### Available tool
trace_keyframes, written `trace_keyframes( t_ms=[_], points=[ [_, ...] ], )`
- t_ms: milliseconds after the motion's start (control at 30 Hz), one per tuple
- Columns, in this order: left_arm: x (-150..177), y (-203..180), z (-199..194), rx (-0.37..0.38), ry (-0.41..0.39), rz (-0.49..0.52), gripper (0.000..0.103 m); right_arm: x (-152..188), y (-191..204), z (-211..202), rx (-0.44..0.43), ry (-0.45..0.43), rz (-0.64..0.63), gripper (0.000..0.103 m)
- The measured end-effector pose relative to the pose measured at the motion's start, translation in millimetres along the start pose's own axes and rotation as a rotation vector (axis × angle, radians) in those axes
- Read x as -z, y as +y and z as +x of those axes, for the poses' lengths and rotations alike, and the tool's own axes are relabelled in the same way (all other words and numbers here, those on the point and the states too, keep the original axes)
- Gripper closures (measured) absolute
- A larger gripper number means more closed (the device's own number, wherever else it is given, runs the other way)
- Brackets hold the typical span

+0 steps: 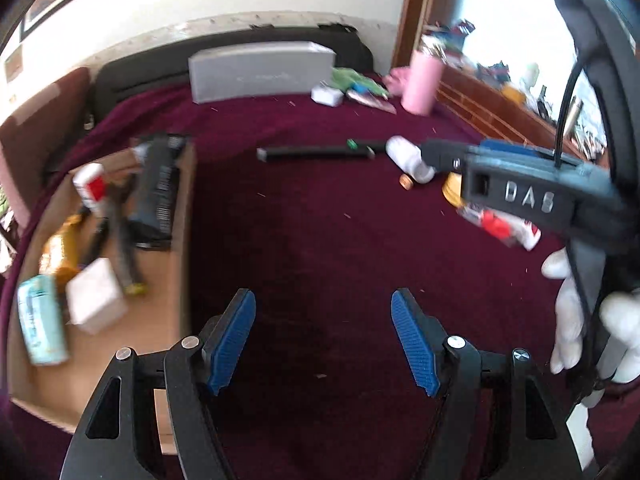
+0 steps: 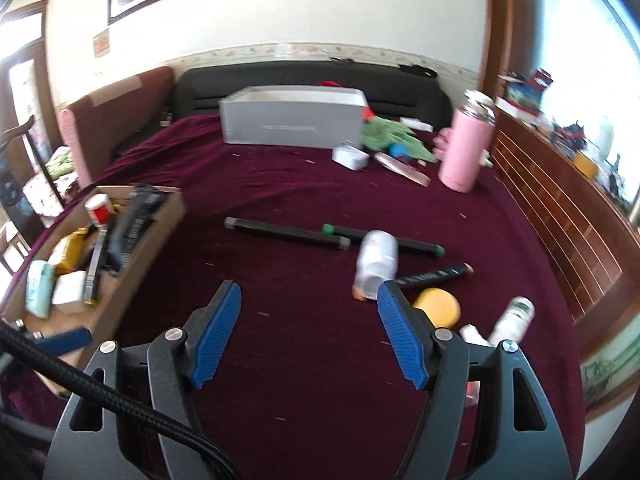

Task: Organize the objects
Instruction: 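Withdraw both open tools from the tray back over the table, then move the right tool toward the white spray bottle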

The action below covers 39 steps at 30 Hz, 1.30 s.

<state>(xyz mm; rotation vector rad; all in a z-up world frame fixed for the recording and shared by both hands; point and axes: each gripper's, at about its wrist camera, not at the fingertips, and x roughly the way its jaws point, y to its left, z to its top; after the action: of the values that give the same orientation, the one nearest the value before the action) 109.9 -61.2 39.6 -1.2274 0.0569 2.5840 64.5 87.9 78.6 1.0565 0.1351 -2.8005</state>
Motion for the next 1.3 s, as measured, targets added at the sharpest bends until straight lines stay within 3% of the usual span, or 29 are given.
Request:
trace_keyframes(
  t_ms=[400,533,767,1133,1300],
  points=[
    [-10,5,49,-0.043,0.081,-0.072,0.039,10,-29,22,0.012,0.042,0.027,0.033],
    [-12,9,57,-0.067,0.072,-0.075,0.039,11,-29,29,0.018,0.056,0.021,0.033],
    [-14,8,62,-0.047,0.081,-0.057,0.024,14,-29,41,0.026,0.076,0.013,0.033],
    [-14,-6,73,-0.078,0.129,0.022,0.003,15,-21,49,0.031,0.089,-0.009,0.033],
    [-14,-8,74,-0.086,0.135,0.031,0.002,16,-21,53,0.035,0.093,-0.011,0.033]
  ],
)
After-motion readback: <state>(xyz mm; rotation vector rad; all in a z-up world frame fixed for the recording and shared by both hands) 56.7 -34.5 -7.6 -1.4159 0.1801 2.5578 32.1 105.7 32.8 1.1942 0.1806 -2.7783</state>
